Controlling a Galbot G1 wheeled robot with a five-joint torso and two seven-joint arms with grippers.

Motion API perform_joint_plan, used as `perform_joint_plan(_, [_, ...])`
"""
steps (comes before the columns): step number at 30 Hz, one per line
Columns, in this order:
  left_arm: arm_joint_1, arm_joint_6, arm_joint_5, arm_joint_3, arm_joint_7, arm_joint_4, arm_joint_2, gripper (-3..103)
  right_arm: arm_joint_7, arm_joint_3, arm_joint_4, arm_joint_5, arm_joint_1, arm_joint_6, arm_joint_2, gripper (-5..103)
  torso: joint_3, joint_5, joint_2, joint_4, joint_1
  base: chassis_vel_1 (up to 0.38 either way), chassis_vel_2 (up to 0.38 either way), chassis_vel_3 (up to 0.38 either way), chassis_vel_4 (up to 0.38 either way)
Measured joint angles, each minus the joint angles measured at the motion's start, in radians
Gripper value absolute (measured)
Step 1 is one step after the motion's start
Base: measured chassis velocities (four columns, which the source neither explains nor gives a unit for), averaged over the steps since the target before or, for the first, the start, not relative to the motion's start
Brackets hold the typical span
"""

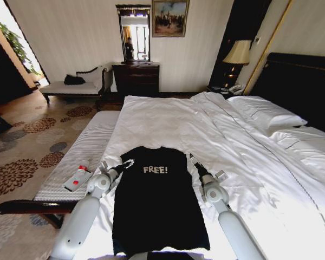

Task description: Fold the clothes on the bed.

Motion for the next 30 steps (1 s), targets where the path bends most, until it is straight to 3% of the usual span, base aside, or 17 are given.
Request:
perform_joint_plan(14, [0.051, 0.005, 0.031, 0.058, -0.002, -0.054, -0.007, 100, 0.000, 0.004, 0.005, 0.001, -0.009, 0.000, -0.002, 100, 0.000, 0.0000, 0.000, 0.0000, 0.000, 0.000, 0.000, 0.000, 0.000])
perform_joint_plan(23, [0.091, 0.017, 0.026, 0.116, -0.012, -0.156, -0.008, 100, 0.001, -0.002, 0.001, -0.003, -0.003, 0.001, 0.005, 100, 0.000, 0.0000, 0.000, 0.0000, 0.000, 0.000, 0.000, 0.000, 0.000])
perform_joint_plan(30, [0.091, 0.017, 0.018, 0.087, -0.013, -0.165, -0.001, 100, 0.002, 0.002, 0.000, -0.003, -0.004, 0.001, -0.001, 100, 0.000, -0.0001, 0.000, 0.0001, 0.000, 0.000, 0.000, 0.000, 0.000])
